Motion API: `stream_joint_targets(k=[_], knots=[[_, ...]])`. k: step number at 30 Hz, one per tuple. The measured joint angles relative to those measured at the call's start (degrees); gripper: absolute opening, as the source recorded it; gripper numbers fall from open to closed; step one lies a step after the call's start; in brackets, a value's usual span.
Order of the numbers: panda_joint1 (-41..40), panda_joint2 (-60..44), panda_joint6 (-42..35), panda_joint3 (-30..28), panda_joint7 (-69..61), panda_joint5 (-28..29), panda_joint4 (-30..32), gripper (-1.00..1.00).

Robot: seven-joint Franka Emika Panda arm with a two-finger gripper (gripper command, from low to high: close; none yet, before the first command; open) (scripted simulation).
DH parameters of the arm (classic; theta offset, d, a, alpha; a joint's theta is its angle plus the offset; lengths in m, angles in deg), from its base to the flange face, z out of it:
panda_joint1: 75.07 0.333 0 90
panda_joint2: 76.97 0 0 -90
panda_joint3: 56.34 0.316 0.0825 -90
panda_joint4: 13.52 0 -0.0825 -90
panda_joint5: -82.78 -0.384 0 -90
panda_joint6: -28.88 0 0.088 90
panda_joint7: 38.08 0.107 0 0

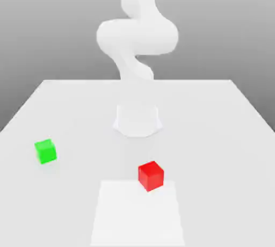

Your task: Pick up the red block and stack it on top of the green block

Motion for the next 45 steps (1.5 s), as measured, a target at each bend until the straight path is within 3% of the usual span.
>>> stream_joint_targets(k=[17,26,35,36,45], knots=[[9.3,-30.9,26.0,-3.7,-19.5,1.8,33.7,0.00],[11.9,-42.4,35.0,-3.9,-25.4,-4.1,33.7,0.00],[9.5,-51.7,43.4,0.2,-29.1,-9.7,33.1,0.00],[9.4,-52.2,43.9,0.3,-29.1,-9.8,33.1,-1.00],[9.4,-50.6,42.3,0.1,-28.8,-9.2,33.1,-1.00]])
